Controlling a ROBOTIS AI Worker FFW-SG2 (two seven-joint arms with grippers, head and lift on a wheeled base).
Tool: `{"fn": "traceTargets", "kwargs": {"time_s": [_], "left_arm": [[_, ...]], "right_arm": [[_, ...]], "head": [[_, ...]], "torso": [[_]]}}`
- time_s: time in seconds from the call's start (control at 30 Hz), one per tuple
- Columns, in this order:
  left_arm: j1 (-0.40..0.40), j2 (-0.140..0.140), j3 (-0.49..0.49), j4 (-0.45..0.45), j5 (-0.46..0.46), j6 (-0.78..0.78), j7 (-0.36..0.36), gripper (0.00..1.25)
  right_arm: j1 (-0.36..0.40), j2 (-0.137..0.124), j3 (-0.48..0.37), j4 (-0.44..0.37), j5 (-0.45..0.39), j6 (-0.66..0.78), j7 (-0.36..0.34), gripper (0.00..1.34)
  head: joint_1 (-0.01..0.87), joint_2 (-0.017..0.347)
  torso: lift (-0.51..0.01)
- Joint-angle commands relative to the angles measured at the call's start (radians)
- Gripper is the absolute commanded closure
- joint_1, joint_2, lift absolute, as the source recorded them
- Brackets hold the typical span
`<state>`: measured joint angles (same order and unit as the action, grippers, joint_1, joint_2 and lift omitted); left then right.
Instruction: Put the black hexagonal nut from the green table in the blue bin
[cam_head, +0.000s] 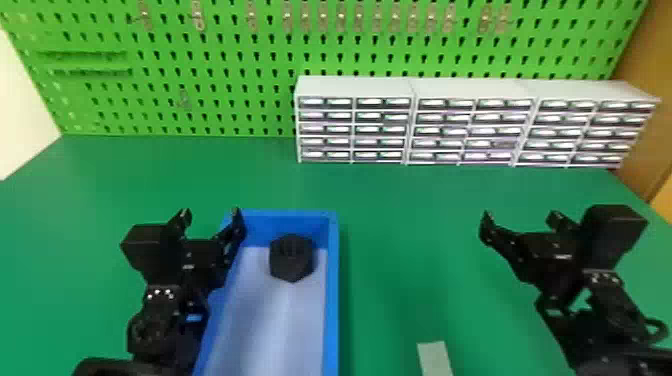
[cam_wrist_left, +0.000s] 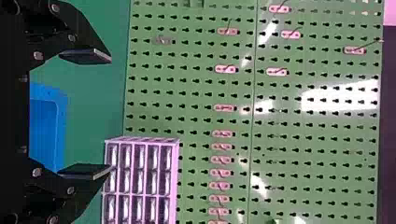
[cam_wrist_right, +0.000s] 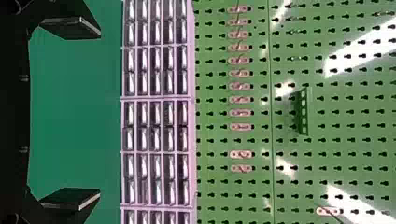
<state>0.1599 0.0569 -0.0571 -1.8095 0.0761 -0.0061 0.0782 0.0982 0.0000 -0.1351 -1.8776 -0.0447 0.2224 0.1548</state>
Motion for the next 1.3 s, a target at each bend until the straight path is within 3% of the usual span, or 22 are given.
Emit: {"fn": "traceTargets", "kwargs": {"time_s": [0.0, 1.27], "left_arm": [[-0.007, 0.000, -0.006, -0.001, -0.002, 0.000, 0.000, 0.42], [-0.016, 0.001, -0.006, -0.001, -0.012, 0.000, -0.008, 0.42]], "right_arm": [[0.000, 0.001, 0.002, 0.000, 0.002, 0.000, 0.000, 0.11], [-0.009, 0.001, 0.003, 0.002, 0.011, 0.003, -0.001, 0.11]], "head": [[0.657, 0.057], [0.657, 0.057]], "torso": [[-0.095], [-0.095]]}}
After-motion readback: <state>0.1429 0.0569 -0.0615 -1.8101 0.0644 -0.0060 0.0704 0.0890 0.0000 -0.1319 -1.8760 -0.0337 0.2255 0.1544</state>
